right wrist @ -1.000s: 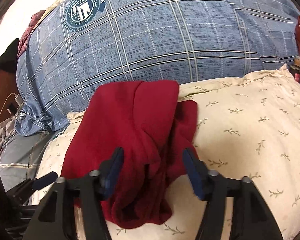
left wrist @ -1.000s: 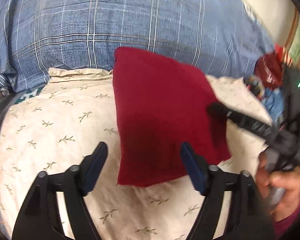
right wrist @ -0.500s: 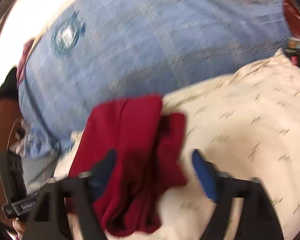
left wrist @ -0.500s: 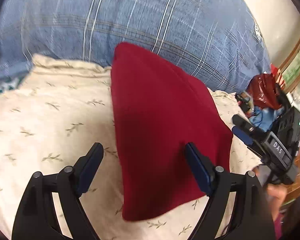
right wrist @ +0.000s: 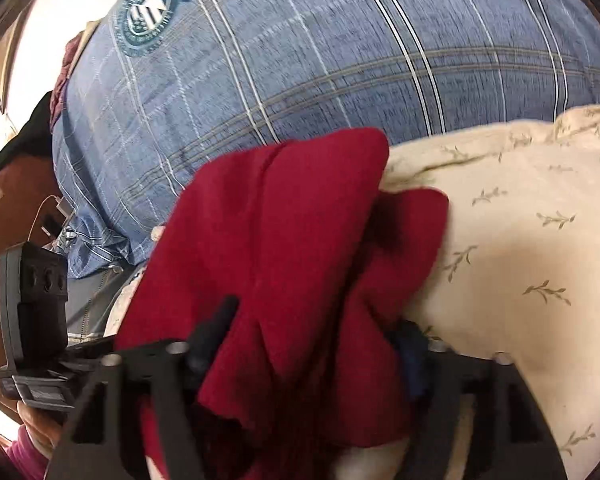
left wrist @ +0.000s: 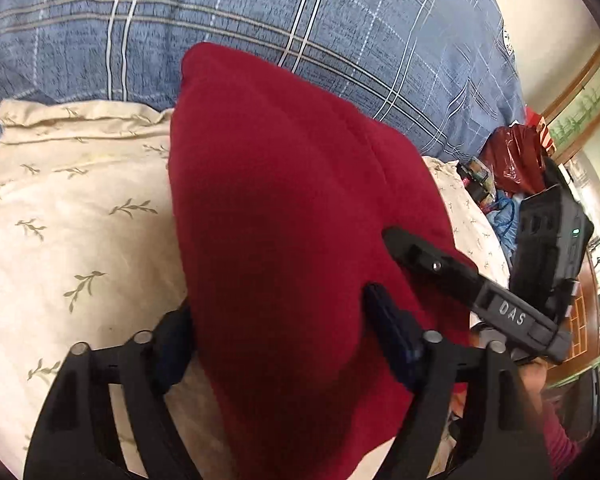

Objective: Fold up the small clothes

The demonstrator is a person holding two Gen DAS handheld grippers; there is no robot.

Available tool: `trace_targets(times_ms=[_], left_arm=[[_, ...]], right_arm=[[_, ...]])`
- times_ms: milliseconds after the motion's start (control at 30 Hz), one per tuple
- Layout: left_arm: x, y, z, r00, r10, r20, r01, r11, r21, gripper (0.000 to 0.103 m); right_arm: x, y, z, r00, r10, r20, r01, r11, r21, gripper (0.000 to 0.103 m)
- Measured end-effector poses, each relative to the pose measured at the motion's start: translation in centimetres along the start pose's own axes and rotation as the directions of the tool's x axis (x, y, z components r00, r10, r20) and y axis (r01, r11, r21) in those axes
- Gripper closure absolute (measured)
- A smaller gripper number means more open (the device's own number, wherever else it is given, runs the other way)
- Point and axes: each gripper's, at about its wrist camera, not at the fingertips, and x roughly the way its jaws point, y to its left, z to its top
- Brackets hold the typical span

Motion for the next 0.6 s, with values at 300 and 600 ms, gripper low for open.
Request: trace_targets(times_ms=[300, 600], left_arm=[[-8.5, -0.9, -3.6, 0.999, 0.033, 0.017, -0.033, 0.999, -0.003, 0.047], [-11.2, 1.2, -10.5, 0.979, 0.198, 0.036, -0.198, 0.98, -0.013, 0.044]], right_arm=[[-5.2, 4.7, -1.4, 0.987, 0.155, -0.033, -0.156, 0.987, -0.032, 0.059], [-8.4, 7.6, -4.2, 0.996, -0.003, -0.089, -0.003, 0.997, -0.075, 0.044]])
